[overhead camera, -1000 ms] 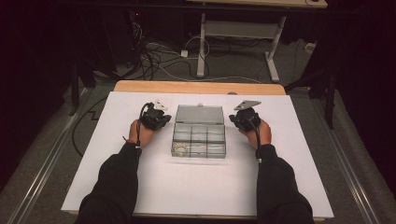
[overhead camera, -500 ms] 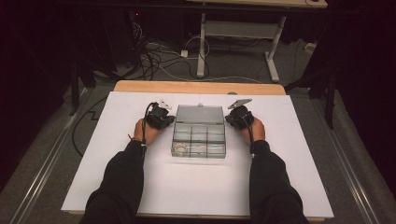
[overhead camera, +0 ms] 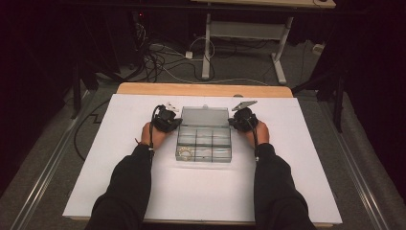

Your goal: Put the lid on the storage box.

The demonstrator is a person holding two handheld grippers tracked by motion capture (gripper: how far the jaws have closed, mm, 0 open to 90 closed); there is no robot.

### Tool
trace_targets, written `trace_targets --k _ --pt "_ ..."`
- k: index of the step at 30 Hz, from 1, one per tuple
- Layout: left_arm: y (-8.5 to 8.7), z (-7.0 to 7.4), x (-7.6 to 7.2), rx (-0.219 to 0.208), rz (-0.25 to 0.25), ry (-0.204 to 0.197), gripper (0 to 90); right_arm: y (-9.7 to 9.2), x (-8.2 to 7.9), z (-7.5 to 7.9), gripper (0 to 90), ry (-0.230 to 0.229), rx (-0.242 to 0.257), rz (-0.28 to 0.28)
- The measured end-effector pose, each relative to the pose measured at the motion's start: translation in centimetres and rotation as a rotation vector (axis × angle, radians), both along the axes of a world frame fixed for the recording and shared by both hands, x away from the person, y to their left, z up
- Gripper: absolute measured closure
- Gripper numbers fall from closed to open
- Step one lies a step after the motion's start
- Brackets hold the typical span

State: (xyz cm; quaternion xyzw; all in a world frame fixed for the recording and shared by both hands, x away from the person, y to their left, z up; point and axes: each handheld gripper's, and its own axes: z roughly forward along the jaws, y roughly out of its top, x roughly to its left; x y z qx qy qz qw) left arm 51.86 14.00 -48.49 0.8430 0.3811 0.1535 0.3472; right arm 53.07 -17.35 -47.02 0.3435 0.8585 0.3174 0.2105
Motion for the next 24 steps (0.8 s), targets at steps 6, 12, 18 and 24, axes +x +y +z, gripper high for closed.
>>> trace_targets --k 6,12,18,24 --pt "0.0 0.6 -0.1 0.011 0.014 -0.034 87.3 0.3 -0.5 0.8 90.0 -0.04 0.005 -0.007" --pt "0.2 1.4 -0.1 0.001 0.036 -0.07 87.3 0.2 -0.7 1.4 90.0 -0.058 0.044 -0.018" --pt "0.5 2.6 -0.2 -0.017 0.038 -0.126 87.3 0.3 -1.0 2.1 90.0 -0.087 0.056 -0.028" --pt "0.6 3.6 -0.4 -0.008 0.026 -0.174 87.3 0.4 -1.3 3.0 90.0 -0.124 0.048 -0.017"
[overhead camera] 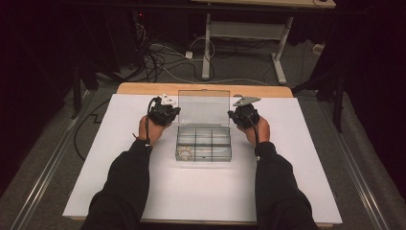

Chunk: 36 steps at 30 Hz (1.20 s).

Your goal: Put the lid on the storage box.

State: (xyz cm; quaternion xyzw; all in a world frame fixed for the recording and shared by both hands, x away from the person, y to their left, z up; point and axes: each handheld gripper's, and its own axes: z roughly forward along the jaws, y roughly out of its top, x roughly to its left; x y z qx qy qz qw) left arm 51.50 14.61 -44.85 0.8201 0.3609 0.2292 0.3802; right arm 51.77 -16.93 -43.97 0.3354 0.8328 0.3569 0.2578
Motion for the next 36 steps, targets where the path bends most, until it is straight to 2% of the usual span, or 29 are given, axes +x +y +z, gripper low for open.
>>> trace_targets --k 8,12,20,22,24,33,36 --pt "-0.4 1.1 -0.3 0.021 0.0 -0.026 87.2 0.1 -0.4 1.2 90.0 -0.047 0.004 0.002" --pt "-0.7 1.5 -0.6 0.049 0.0 -0.035 87.2 0.2 -0.7 1.8 90.0 -0.07 0.005 0.002" --pt "-0.8 2.3 -1.0 0.044 0.011 -0.05 87.2 0.4 -1.2 2.5 90.0 -0.094 0.025 -0.018" --pt "-0.8 2.5 -1.0 0.063 0.006 -0.071 87.2 0.5 -1.4 2.7 90.0 -0.11 0.022 -0.022" --pt "-0.9 2.5 -1.1 0.074 0.003 -0.073 87.1 0.6 -1.6 3.0 90.0 -0.123 0.024 -0.034" --pt "-0.8 3.1 -1.5 0.086 0.003 -0.09 87.1 0.8 -2.1 3.6 90.0 -0.152 0.005 -0.041" --pt "-0.8 3.3 -1.6 0.091 0.003 -0.1 87.1 0.9 -2.3 3.8 90.0 -0.167 0.013 -0.04"
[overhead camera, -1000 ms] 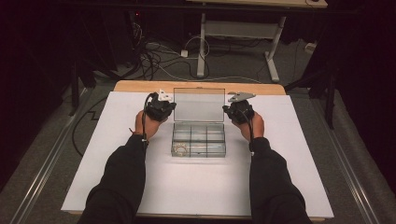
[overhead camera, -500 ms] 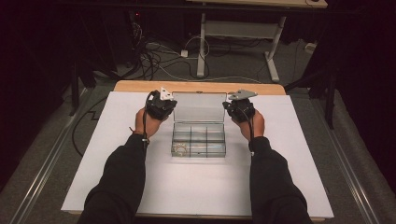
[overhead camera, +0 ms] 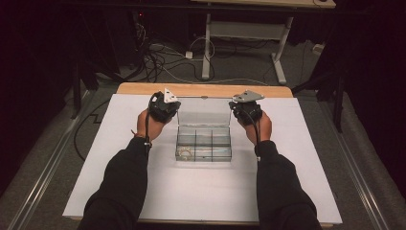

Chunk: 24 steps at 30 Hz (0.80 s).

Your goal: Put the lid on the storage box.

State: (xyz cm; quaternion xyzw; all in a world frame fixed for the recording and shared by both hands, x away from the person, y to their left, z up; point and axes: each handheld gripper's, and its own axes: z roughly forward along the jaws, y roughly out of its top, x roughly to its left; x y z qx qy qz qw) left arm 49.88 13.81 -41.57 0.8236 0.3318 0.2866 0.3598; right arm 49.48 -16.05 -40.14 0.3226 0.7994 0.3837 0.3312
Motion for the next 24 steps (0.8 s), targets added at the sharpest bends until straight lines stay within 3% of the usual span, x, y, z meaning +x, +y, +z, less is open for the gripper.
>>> trace_targets --k 13,24 --pt "-0.2 0.9 -0.8 0.003 0.02 -0.027 87.2 0.5 -0.9 0.9 90.0 -0.04 0.017 -0.027" --pt "-0.2 1.8 -1.4 -0.025 0.034 -0.056 87.1 0.5 -1.4 1.3 90.0 -0.072 0.033 -0.036"
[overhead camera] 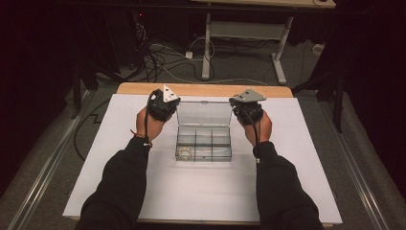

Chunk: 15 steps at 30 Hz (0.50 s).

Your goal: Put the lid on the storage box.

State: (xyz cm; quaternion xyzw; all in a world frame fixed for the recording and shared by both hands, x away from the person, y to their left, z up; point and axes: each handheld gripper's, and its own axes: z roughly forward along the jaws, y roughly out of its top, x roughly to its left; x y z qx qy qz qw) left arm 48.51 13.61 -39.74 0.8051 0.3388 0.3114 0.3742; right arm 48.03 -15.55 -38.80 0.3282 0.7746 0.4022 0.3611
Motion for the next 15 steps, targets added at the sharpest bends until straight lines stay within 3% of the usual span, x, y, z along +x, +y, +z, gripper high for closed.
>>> trace_targets --k 9,15 --pt "0.05 0.32 -0.47 -0.022 0.001 -0.008 87.1 -0.09 -0.5 0.3 90.0 -0.012 0.023 -0.003" --pt "0.09 0.11 -0.86 -0.034 0.002 -0.019 87.1 -0.25 -0.97 -0.27 90.0 -0.007 0.039 0.0"
